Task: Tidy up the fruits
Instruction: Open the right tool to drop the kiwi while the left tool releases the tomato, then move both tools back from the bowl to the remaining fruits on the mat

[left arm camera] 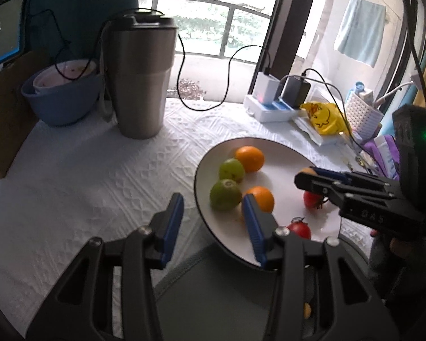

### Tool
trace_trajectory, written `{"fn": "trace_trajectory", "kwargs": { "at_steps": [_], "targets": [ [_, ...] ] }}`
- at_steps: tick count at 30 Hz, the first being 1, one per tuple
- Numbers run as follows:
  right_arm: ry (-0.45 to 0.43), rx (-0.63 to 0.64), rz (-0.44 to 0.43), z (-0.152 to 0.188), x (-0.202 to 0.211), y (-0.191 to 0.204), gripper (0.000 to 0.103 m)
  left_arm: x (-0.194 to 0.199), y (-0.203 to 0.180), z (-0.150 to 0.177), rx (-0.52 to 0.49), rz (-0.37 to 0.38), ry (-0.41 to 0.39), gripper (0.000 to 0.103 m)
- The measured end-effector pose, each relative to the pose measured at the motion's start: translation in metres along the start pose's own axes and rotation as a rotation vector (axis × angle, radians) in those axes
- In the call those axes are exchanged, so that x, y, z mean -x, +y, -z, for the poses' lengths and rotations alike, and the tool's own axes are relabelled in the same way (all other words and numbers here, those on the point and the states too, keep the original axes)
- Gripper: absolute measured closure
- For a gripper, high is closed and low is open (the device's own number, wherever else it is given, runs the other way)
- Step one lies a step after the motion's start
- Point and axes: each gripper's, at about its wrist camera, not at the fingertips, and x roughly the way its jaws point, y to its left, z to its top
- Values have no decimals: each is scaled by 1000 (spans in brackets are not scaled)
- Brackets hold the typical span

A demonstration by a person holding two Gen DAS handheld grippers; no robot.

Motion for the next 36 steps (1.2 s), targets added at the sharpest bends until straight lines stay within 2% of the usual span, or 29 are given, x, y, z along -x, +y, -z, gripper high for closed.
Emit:
{"fn": "trace_trajectory", "kwargs": {
  "at_steps": [5,7,8,19,36],
  "targets": [
    [-2,-1,23,-2,-2,-2,72,-4,0,1,4,-2,8,58],
    [-7,-8,33,-2,0,-3,63,-3,0,0,4,-2,8,58],
    [-9,-11,33,-3,1,-3,62,-2,-1,1,2,-1,6,58],
    [-59,-1,41,1,38,11,62,26,-10,3,2,23,-34,58],
    [-101,14,49,34,95,42,62,86,-25,27,-24,56,-97,58]
  ]
}}
